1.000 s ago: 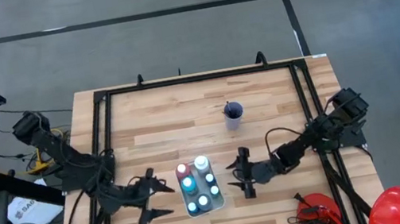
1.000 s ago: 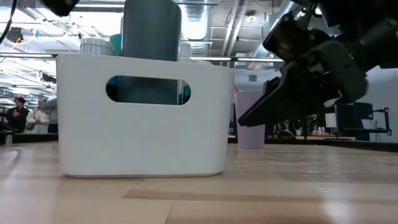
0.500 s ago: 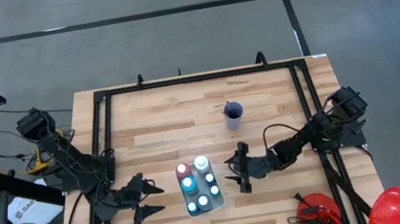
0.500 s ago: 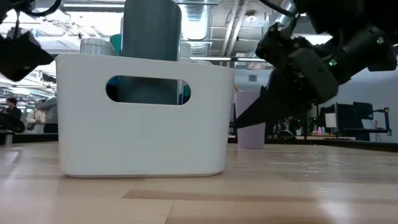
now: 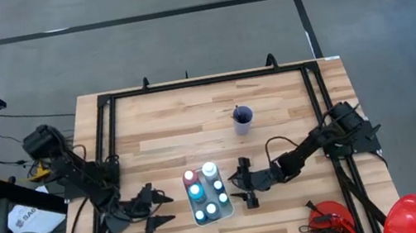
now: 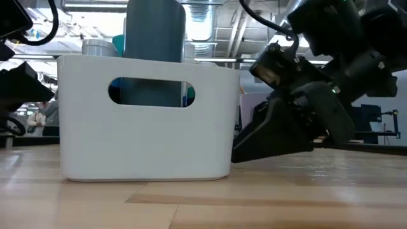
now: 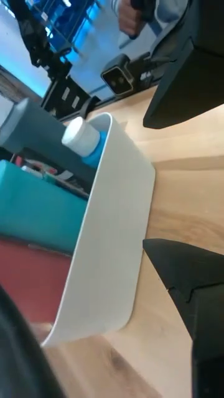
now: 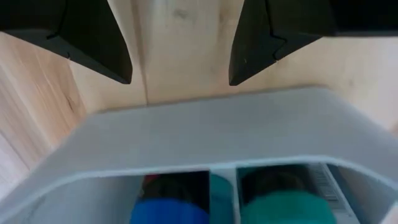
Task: Pick & Place Paint Supplies
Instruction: Move the white bin to the bottom center of the table
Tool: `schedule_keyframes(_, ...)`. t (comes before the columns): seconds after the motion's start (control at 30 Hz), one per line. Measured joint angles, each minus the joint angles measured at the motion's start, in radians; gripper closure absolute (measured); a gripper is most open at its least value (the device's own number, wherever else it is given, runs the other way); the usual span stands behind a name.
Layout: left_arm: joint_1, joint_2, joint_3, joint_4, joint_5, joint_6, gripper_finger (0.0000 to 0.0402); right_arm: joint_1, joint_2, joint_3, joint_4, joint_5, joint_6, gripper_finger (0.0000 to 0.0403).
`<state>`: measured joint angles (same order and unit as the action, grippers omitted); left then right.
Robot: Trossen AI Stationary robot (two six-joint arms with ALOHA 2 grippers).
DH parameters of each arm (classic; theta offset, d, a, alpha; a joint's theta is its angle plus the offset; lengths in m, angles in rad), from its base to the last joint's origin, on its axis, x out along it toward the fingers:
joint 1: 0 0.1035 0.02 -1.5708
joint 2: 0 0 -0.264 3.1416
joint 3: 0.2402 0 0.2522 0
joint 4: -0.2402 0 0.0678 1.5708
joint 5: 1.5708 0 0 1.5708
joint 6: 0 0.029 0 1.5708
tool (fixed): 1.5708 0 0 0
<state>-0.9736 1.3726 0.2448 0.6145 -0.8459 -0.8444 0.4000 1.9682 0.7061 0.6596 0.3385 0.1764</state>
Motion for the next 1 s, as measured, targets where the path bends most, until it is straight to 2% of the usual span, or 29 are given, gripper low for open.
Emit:
schedule_keyframes(0.23, 0.042, 0.106, 0.022, 0.054, 0.024, -0.003, 0.0105, -0.014, -0.004, 0.011, -0.019, -0.001, -0.012, 0.0142)
schedule_keyframes(0.37, 0.097, 0.196, 0.072, 0.073, 0.113, -0.008, 0.0105, -0.017, -0.004, 0.011, -0.019, -0.005, -0.018, 0.0142)
schedule_keyframes(0.5, 0.112, 0.277, 0.116, 0.075, 0.129, -0.002, 0.0105, -0.017, -0.004, 0.011, -0.01, -0.073, -0.021, 0.0142)
schedule_keyframes(0.6, 0.112, 0.318, 0.13, 0.076, 0.129, -0.001, 0.0105, -0.017, -0.004, 0.011, -0.009, -0.083, -0.021, 0.0142)
schedule_keyframes(0.83, 0.139, 0.42, 0.135, 0.089, 0.1, 0.081, 0.0105, -0.017, -0.004, 0.011, 0.011, -0.083, -0.026, 0.0142)
schedule_keyframes(1.0, 0.166, 0.44, 0.136, 0.079, -0.006, 0.089, 0.0105, -0.017, -0.004, 0.011, 0.011, -0.083, -0.026, 0.0142)
